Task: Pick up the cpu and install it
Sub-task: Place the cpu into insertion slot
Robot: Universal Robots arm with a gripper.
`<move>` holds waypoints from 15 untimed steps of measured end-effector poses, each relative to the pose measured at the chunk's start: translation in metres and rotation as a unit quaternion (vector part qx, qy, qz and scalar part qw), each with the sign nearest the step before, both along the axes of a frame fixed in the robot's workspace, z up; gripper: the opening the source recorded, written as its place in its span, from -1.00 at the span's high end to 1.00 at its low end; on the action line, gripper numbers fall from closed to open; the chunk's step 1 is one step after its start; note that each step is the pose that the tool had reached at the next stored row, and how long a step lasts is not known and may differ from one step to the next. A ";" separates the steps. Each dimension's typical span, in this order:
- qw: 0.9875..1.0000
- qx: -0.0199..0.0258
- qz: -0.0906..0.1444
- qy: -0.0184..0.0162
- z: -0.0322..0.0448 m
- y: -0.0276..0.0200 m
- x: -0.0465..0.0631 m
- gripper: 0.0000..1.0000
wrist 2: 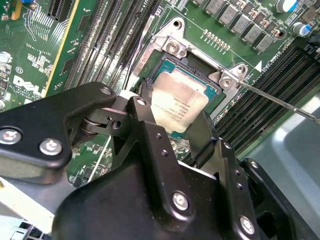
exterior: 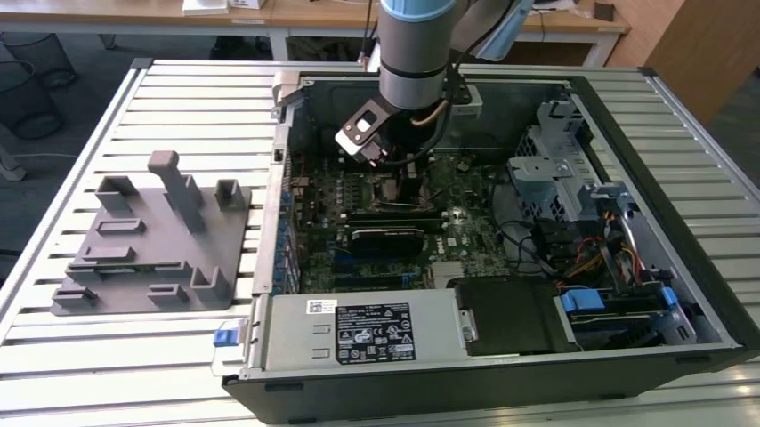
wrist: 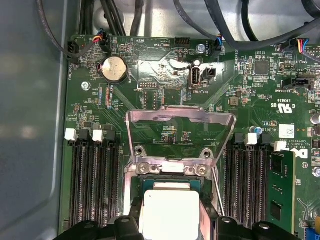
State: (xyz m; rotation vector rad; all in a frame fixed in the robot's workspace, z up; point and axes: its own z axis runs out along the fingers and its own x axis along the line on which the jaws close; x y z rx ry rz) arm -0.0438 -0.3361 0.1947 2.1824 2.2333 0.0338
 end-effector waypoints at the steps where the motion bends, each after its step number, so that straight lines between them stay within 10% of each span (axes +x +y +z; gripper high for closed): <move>1: 1.000 0.000 0.000 0.000 0.0000 0.0000 0.000 -0.05; 15: 1.000 0.000 0.000 0.000 0.0069 0.0000 0.000 -0.32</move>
